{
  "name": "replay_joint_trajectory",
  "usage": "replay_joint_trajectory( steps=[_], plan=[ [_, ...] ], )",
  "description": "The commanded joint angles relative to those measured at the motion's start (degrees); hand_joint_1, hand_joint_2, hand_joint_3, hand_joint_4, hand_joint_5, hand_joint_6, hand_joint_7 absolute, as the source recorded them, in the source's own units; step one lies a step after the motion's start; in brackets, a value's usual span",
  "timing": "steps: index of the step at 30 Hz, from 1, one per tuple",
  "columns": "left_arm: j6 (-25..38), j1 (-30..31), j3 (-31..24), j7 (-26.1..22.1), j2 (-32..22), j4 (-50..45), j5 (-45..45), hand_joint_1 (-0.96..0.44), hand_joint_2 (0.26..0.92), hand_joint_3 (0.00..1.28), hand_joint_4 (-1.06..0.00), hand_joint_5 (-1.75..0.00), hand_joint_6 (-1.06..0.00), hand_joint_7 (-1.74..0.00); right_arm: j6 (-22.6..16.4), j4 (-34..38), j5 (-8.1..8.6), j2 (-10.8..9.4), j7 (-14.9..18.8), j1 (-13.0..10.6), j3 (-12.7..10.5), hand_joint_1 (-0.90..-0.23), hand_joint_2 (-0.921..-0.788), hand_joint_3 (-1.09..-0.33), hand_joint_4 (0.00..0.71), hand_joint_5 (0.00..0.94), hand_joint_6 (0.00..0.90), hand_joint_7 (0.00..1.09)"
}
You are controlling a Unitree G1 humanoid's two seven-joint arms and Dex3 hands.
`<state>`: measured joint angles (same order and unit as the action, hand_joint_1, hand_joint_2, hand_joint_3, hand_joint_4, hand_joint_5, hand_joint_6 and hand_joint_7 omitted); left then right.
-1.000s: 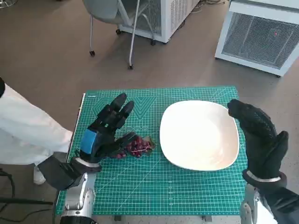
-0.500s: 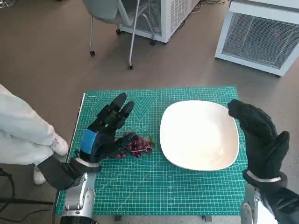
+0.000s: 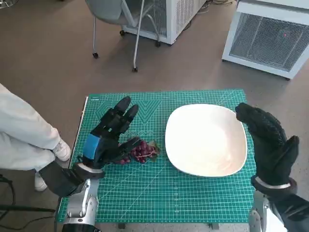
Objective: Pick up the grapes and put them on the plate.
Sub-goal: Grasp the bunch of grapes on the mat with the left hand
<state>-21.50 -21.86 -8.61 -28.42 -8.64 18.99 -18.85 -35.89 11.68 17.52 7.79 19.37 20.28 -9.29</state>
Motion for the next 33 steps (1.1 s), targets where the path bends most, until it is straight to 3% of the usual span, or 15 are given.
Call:
replay_joint_trajectory(
  steps=[1, 11, 17, 24, 33],
  plan=[
    [0.29, 0.41, -0.04, -0.13, -0.52, -0.9, 0.16, -0.12, 0.921, 0.14, -0.33, -0.01, -0.4, -0.08, 0.3, 0.75, -0.78, 0.22, 0.09, -0.86, -0.03, -0.514, -0.921, -0.556, 0.468, 0.0, 0.118, 0.56],
    [0.54, 0.73, 0.37, 0.38, -2.41, -2.02, 2.32, -0.13, 0.92, 0.13, -0.32, 0.0, -0.38, -0.07, 0.51, 0.65, -0.57, 0.11, 0.0, -0.87, -0.04, -0.513, -0.921, -0.557, 0.468, 0.0, 0.117, 0.56],
    [3.29, 1.95, 3.12, 4.35, -9.87, -6.98, 16.17, -0.18, 0.881, 0.06, -0.25, 0.0, -0.3, -0.03, 0.81, 0.34, -0.44, 0.03, -0.08, -0.94, 0.02, -0.522, -0.921, -0.555, 0.468, 0.0, 0.121, 0.56],
    [17.61, 2.7, 8.49, 2.74, -20.18, -19.46, 34.99, -0.18, 0.785, 0.01, -0.12, 0.0, -0.27, -0.01, 0.83, 0.06, -0.7, 0.07, -0.38, -0.93, -0.03, -0.532, -0.921, -0.552, 0.468, 0.0, 0.125, 0.56],
    [31.7, 0.55, 15.41, 1.65, -20.84, -24.79, 45.7, -0.08, 0.74, 0.0, -0.09, 0.0, -0.31, -0.02, 0.95, 0.31, -0.69, 0.12, -0.45, -0.69, -0.11, -0.533, -0.921, -0.55, 0.471, 0.002, 0.127, 0.56]
  ],
)
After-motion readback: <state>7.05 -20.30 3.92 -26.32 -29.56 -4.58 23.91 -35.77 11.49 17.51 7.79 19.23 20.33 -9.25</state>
